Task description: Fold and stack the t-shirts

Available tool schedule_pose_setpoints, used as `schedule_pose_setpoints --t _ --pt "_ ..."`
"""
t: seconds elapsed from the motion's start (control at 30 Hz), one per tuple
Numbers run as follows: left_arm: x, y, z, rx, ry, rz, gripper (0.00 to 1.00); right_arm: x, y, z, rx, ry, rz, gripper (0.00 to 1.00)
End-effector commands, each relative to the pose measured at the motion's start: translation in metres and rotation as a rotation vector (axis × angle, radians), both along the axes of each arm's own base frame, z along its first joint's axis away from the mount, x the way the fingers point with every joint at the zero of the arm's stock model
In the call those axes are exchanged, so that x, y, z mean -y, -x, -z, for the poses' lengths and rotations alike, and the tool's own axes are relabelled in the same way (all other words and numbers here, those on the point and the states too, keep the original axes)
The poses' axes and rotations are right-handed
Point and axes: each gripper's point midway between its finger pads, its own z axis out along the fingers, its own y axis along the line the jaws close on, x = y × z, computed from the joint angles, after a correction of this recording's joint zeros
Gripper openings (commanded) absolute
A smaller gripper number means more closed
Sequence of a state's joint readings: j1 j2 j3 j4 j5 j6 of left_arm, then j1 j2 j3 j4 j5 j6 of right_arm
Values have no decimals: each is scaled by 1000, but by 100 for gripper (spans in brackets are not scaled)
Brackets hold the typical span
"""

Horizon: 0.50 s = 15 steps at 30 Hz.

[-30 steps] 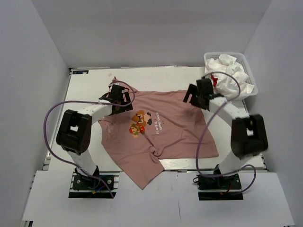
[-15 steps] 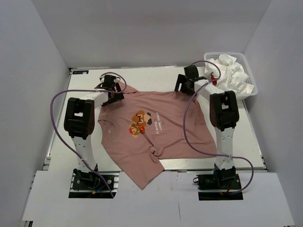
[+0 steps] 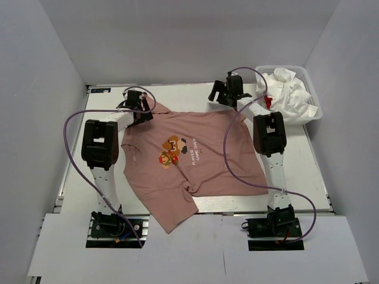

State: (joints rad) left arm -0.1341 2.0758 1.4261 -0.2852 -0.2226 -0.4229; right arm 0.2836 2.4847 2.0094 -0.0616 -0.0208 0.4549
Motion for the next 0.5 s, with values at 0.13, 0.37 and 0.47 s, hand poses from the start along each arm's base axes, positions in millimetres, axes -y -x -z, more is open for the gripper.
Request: schedule_pose_setpoints --t 0.13,0.37,0.47 --pt "-15 -35 4 37 -29 61 100 3 -5 -79 197 131 -127 90" --pt "-49 -104 -17 83 -143 59 100 58 45 -115 224 395 -128 90" --pt "-41 -129 -50 122 -124 93 100 77 57 -95 168 528 -156 90"
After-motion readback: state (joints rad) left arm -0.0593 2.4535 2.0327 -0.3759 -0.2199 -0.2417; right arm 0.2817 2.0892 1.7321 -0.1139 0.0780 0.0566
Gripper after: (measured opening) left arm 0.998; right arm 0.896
